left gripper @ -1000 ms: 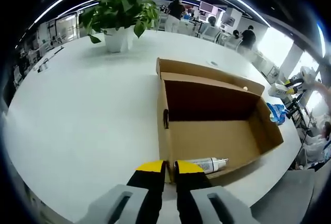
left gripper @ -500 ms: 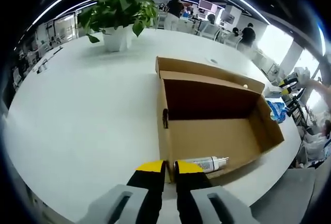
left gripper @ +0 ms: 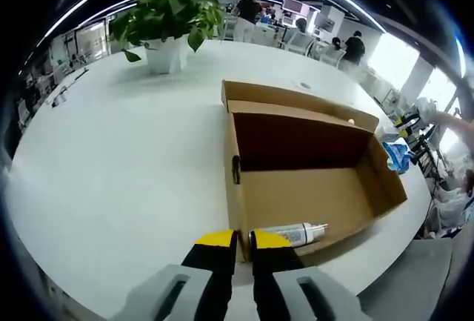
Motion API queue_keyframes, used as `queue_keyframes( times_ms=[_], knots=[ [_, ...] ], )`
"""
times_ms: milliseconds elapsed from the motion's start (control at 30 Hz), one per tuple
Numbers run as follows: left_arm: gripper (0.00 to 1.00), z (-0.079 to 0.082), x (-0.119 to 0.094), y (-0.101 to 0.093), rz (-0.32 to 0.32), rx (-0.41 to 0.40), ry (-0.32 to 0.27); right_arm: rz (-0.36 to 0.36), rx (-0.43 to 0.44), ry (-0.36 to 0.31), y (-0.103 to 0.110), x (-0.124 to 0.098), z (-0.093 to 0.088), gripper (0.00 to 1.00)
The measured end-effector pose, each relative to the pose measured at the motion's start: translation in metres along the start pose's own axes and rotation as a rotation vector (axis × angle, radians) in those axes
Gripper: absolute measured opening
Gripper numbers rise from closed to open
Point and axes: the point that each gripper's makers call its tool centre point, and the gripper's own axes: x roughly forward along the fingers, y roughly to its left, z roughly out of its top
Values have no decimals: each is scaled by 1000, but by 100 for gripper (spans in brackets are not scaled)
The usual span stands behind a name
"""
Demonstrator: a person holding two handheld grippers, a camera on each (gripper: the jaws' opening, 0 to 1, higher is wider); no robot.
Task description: Operate the shoe box by opening the lid, removing the specified soft item, and placing it in the target area until the item is outside and the box remains undamaged.
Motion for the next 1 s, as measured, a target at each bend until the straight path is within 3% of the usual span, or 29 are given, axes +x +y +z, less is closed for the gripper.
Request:
queue_keyframes(
  times_ms=[467, 1000],
  knots=[
    [7, 0, 0, -1, 6, 33, 14, 25, -55, 116, 10, 5, -37, 16],
    [7, -1, 0, -2, 5, 50, 15, -25, -7, 140, -3, 9, -42, 18]
  ],
)
